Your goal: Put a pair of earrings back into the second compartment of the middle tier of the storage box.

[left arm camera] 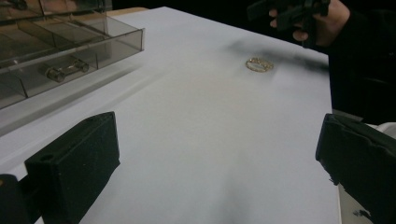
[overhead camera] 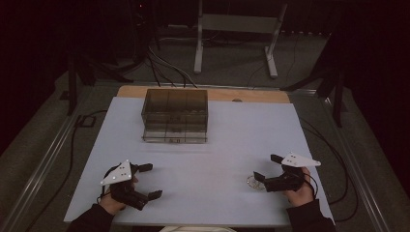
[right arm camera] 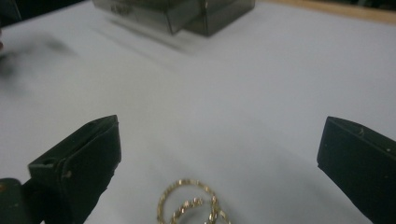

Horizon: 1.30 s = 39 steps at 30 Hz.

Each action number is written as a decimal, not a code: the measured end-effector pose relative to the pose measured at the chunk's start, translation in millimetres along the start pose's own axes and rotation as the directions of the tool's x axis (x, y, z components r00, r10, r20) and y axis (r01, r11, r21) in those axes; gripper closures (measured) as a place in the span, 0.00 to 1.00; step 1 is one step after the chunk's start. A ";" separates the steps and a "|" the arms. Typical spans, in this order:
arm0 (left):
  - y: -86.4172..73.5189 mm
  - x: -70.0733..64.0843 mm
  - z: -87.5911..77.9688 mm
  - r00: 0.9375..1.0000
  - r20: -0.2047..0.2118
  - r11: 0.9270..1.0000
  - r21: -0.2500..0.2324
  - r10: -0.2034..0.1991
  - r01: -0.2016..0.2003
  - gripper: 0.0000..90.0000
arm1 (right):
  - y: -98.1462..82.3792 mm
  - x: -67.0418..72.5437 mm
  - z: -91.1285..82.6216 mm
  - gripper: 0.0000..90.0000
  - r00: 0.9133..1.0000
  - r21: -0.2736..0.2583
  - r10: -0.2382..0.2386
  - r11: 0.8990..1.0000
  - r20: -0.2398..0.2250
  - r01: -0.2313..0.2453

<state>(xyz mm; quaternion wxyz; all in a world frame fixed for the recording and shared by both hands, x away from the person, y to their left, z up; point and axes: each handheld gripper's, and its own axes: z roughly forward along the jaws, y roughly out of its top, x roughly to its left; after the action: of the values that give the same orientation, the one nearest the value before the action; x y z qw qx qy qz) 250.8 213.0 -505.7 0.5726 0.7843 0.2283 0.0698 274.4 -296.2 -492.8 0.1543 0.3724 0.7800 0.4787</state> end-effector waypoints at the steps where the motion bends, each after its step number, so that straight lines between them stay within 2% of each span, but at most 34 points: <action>1: -0.1 0.1 -0.1 1.000 -0.001 1.000 0.002 0.003 -0.003 0.01 | -0.9 -0.1 0.8 0.00 1.000 0.013 -0.002 1.000 -0.004 0.002; 3: -0.3 0.8 -0.4 1.000 -0.002 1.000 0.003 -0.001 0.001 0.01 | -4.1 -0.9 3.6 0.00 1.000 0.036 0.010 0.999 -0.003 -0.010; 4: -0.3 0.8 -0.4 1.000 -0.002 1.000 0.003 -0.001 0.001 0.01 | -6.1 -2.1 5.3 0.00 0.999 0.048 0.032 0.998 -0.013 -0.031; 5: 0.1 0.8 -0.7 1.000 -0.004 1.000 -0.001 -0.002 0.002 0.01 | -8.3 -3.2 7.0 0.02 0.999 0.063 0.048 0.997 -0.004 -0.047; 6: 0.2 0.7 -0.8 1.000 -0.003 1.000 -0.003 -0.003 0.003 0.01 | -9.4 -3.4 7.2 0.09 0.999 0.070 0.046 0.996 0.012 -0.046; 7: 0.2 0.7 -0.8 1.000 -0.003 1.000 -0.003 -0.003 0.003 0.01 | -9.4 -3.4 7.2 0.09 0.999 0.070 0.046 0.996 0.012 -0.046; 8: -0.2 0.9 -0.6 1.000 -0.004 1.000 0.002 0.000 0.000 0.01 | -10.3 -4.8 6.4 0.14 0.998 0.100 0.056 0.993 0.033 -0.059; 10: -0.4 1.0 -0.5 1.000 -0.001 1.000 0.003 -0.005 0.005 0.01 | -11.0 -5.4 5.3 0.23 0.997 0.119 0.059 0.991 0.039 -0.064; 11: -0.3 1.3 -0.5 1.000 -0.001 1.000 0.002 -0.004 0.004 0.01 | -11.0 -5.4 5.3 0.23 0.997 0.119 0.059 0.991 0.039 -0.064; 12: -0.1 1.3 -0.6 1.000 -0.002 1.000 -0.001 -0.003 0.003 0.01 | -11.8 -4.9 4.7 0.34 0.997 0.171 0.051 0.983 0.055 -0.060; 13: -0.2 1.3 -0.6 1.000 -0.001 1.000 0.000 -0.002 0.002 0.01 | -11.8 -4.9 4.7 0.34 0.997 0.171 0.051 0.983 0.055 -0.060; 14: -0.3 1.3 -0.6 1.000 -0.001 1.000 0.002 -0.002 0.002 0.01 | -12.2 -3.7 4.4 0.42 0.997 0.201 0.039 0.978 0.060 -0.050; 16: -0.2 1.3 -0.8 1.000 0.000 1.000 0.002 -0.004 0.004 0.01 | -12.5 -2.7 4.3 0.45 0.997 0.213 0.037 0.976 0.065 -0.050; 17: 0.1 0.9 -0.8 1.000 -0.001 1.000 -0.003 -0.003 0.003 0.01 | -12.6 -0.3 3.4 0.54 0.998 0.227 0.033 0.973 0.050 -0.043; 18: 0.0 1.1 -0.8 1.000 -0.001 1.000 -0.001 -0.001 0.001 0.01 | -12.6 1.1 2.8 0.57 0.999 0.229 0.027 0.973 0.042 -0.036; 20: -0.3 1.4 -0.8 1.000 -0.002 1.000 0.002 -0.002 0.002 0.01 | -12.2 2.9 1.9 0.60 0.999 0.229 0.031 0.973 0.031 -0.037; 23: -0.1 1.7 -1.0 1.000 -0.001 1.000 0.000 -0.006 0.006 0.01 | -12.1 11.0 1.4 0.68 0.999 0.229 0.039 0.973 -0.017 -0.034; 25: -0.1 1.5 -0.7 1.000 0.000 1.000 0.002 -0.001 0.001 0.01 | -12.5 13.7 2.5 0.69 0.999 0.232 0.037 0.972 -0.024 -0.031; 27: -0.4 1.3 -0.4 1.000 -0.001 1.000 0.006 -0.002 0.002 0.01 | -13.5 20.9 6.9 0.72 0.999 0.251 0.023 0.968 -0.041 -0.012; 28: -0.4 1.3 -0.4 1.000 -0.001 1.000 0.006 -0.002 0.002 0.01 | -13.5 20.9 6.9 0.72 0.999 0.251 0.023 0.968 -0.041 -0.012; 30: 0.0 1.2 -0.7 1.000 -0.001 1.000 0.001 -0.001 0.001 0.01 | -15.7 24.2 10.5 0.75 0.999 0.286 0.016 0.958 -0.035 -0.006; 32: -0.4 1.5 -0.5 1.000 0.001 1.000 0.002 -0.005 0.005 0.01 | -16.6 24.5 12.1 0.75 1.000 0.297 0.011 0.955 -0.028 -0.002; 33: -0.6 1.8 -0.3 1.000 0.001 1.000 0.003 -0.008 0.008 0.01 | -17.5 24.9 14.7 0.77 1.000 0.311 0.000 0.950 -0.013 0.004; 34: -0.4 1.9 -0.3 1.000 0.002 1.000 0.003 -0.008 0.008 0.01 | -17.5 24.9 14.7 0.77 1.000 0.311 0.000 0.950 -0.013 0.004; 35: -0.1 1.7 -0.5 1.000 0.002 1.000 0.002 -0.006 0.006 0.01 | -18.1 25.9 17.0 0.79 1.000 0.328 -0.018 0.944 0.002 0.017; 38: -0.2 1.6 -0.7 1.000 0.001 1.000 0.002 -0.001 0.001 0.01 | -17.9 26.0 17.5 0.81 1.000 0.335 -0.011 0.942 -0.004 0.012; 39: -0.4 1.6 -0.5 1.000 0.002 1.000 0.002 -0.005 0.005 0.01 | -18.0 25.5 17.8 0.85 1.000 0.341 0.013 0.940 -0.011 -0.009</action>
<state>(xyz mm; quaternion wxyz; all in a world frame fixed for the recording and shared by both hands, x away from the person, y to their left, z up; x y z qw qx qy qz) 251.9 214.3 -506.2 0.5723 0.7843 0.2299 0.0674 260.0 -271.2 -514.2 0.0797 0.3946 0.8500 0.3398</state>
